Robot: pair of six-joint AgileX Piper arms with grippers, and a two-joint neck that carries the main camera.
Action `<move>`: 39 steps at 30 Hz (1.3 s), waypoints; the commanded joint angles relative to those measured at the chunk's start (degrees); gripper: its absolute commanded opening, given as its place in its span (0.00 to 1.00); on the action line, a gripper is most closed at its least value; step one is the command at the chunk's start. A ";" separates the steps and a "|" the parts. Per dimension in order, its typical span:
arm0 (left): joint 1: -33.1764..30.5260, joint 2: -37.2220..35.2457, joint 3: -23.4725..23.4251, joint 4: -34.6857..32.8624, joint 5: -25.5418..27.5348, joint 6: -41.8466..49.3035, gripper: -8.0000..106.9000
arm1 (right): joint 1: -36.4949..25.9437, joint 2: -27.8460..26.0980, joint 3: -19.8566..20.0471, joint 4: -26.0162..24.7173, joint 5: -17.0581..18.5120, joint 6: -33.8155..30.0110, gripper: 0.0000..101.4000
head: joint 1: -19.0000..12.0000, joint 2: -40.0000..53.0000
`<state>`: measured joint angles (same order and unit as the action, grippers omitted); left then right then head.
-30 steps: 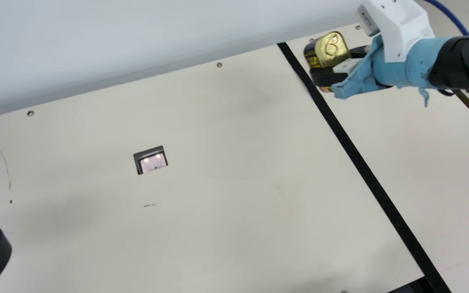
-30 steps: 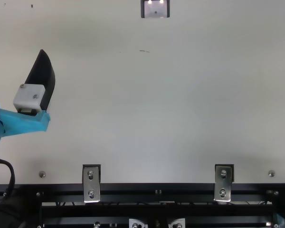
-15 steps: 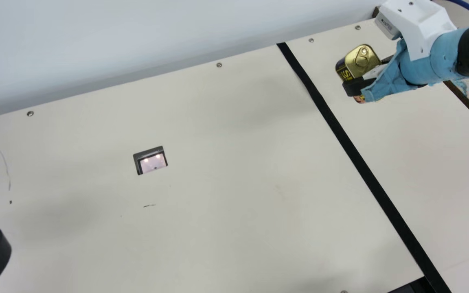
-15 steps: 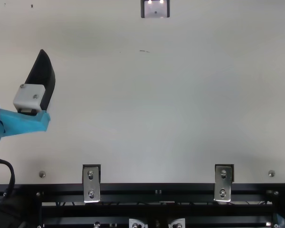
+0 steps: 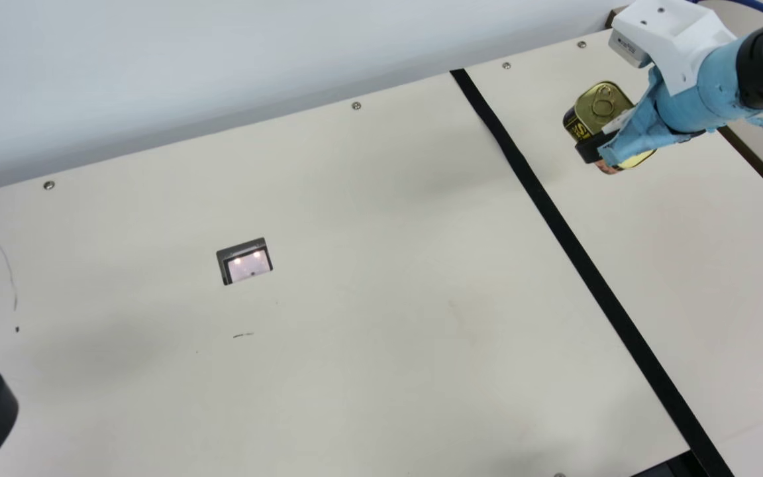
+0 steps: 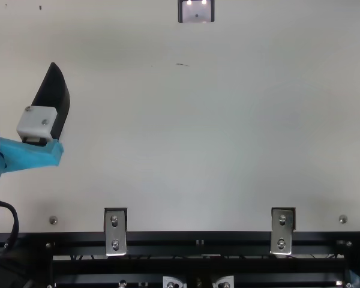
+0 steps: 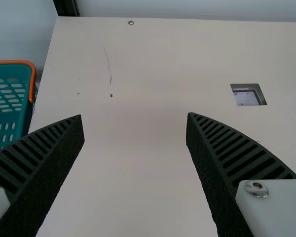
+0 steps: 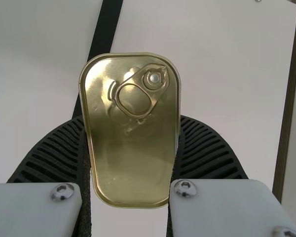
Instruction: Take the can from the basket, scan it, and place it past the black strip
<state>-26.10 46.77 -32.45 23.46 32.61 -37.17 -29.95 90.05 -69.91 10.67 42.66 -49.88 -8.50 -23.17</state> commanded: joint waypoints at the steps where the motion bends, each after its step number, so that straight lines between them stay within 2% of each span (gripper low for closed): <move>1: 0.00 0.00 0.00 0.00 0.00 0.00 0.85 | 0.11 1.08 -0.29 -0.77 -0.41 0.42 0.00 | -2.39 -1.02; 10: 0.00 0.00 0.00 0.00 0.00 0.00 0.85 | 0.41 5.67 -0.98 -2.04 -2.49 2.21 0.00 | -2.39 -1.02; 19: 0.00 0.00 0.00 0.00 0.00 0.00 0.85 | 0.44 8.85 1.19 -2.93 -6.37 4.67 0.00 | -2.39 -1.02; 20: 0.00 0.00 0.00 0.00 0.00 0.00 0.85 | 0.42 9.06 1.39 -3.00 -6.75 5.04 0.04 | -2.39 -1.02; 21: 0.00 0.00 0.00 0.00 0.00 0.00 0.85 | 0.39 9.28 1.59 -3.04 -7.17 5.37 0.49 | -2.39 -1.02; 22: 0.00 0.00 0.00 0.00 0.00 0.00 0.85 | 0.35 9.49 1.75 -3.07 -7.61 5.72 1.00 | -2.39 -1.02; 31: 0.00 0.00 0.00 0.00 0.00 0.00 0.85 | -0.54 10.95 2.18 -0.73 -10.56 6.09 1.00 | -2.39 -1.02; 39: 0.00 0.00 0.00 0.00 0.00 0.00 0.85 | -0.71 10.07 1.47 9.10 -12.25 0.67 1.00 | -2.39 -1.02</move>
<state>-26.10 46.77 -32.45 23.46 32.61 -37.17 -30.76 100.40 -68.22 16.66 30.29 -47.97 -8.50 -23.17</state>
